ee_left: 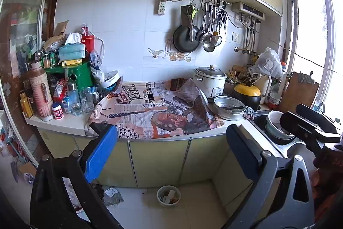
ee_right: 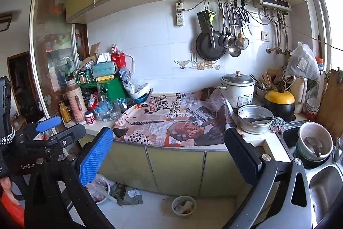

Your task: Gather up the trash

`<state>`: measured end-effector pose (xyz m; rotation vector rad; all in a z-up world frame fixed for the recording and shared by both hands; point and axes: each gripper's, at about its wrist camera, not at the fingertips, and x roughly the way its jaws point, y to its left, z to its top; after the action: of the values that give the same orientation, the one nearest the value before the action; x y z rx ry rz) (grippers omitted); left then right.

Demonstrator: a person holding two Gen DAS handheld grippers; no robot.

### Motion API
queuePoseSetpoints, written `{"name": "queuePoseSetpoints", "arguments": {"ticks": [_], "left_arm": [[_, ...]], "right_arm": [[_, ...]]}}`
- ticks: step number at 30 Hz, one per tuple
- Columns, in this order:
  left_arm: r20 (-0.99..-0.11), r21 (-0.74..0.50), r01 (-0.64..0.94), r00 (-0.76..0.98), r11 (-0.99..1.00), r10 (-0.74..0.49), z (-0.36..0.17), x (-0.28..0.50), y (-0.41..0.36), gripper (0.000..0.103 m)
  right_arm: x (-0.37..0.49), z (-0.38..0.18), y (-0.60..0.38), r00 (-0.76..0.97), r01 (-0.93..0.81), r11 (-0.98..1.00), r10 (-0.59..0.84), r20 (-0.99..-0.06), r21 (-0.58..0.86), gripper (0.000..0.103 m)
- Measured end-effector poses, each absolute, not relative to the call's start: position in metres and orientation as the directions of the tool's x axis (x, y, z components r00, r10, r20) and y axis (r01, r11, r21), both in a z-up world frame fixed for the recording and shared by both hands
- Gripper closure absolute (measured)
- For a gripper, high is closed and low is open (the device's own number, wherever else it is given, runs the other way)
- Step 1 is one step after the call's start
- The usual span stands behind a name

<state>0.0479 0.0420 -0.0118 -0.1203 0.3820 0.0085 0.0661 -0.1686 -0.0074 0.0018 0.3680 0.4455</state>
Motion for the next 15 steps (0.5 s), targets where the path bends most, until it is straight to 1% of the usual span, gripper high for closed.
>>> {"name": "queuePoseSetpoints", "arguments": {"ticks": [15], "left_arm": [[-0.385, -0.142, -0.037, 0.923, 0.989, -0.021, -0.016, 0.042, 0.037, 0.001]], "right_arm": [[0.054, -0.008, -0.170, 0.830, -0.431, 0.900, 0.422, -0.364, 0.061, 0.000]]}}
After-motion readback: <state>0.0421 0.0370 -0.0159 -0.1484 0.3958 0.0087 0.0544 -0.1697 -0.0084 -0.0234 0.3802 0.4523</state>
